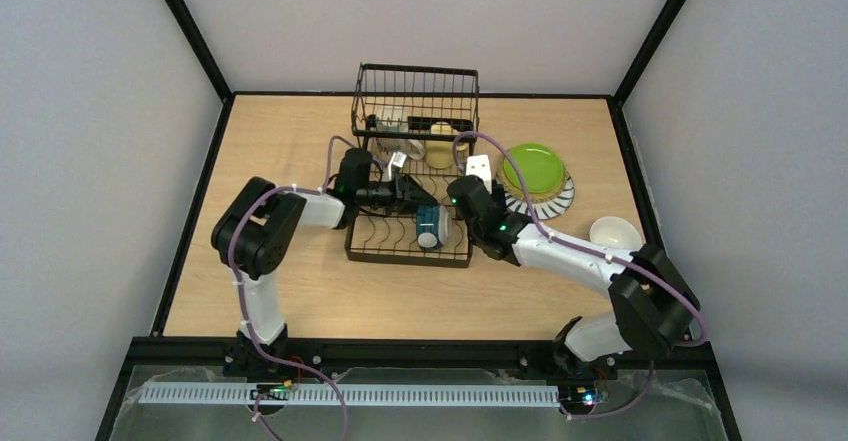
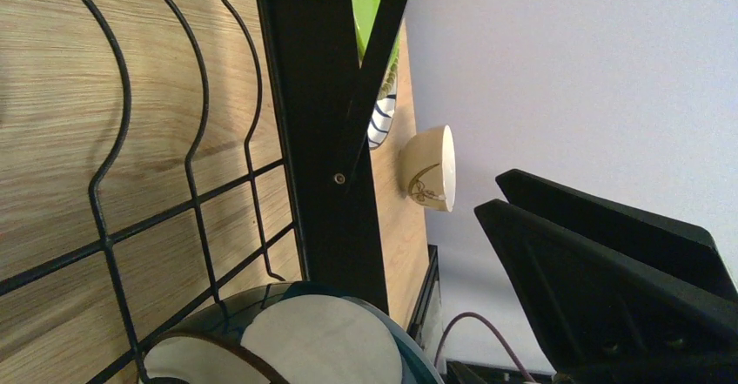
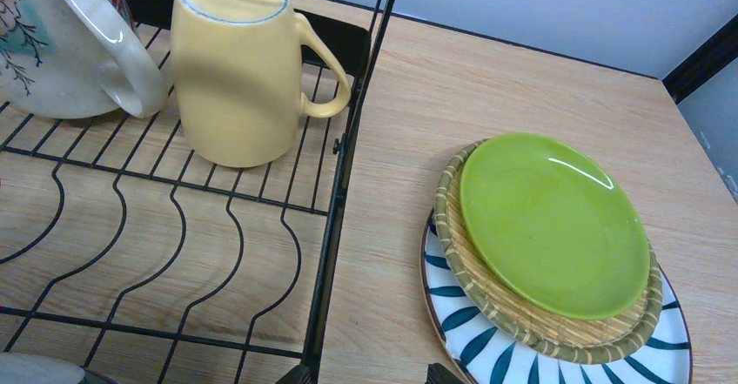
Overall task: Load the mixed dishes into the dish rack
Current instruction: Insert the bowl into the dish rack.
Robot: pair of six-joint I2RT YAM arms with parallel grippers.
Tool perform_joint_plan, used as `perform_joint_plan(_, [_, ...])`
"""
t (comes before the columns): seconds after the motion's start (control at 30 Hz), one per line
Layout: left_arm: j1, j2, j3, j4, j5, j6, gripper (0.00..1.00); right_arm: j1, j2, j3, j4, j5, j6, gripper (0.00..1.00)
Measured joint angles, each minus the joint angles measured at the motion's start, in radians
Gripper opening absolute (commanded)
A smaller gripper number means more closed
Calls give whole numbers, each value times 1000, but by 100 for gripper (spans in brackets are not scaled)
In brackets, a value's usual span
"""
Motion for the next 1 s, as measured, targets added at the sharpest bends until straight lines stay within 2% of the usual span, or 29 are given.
perform_joint_plan(1.0, [-1,-93,23,-231,-117,114,89,0,-67,0,-19,-11,5,76])
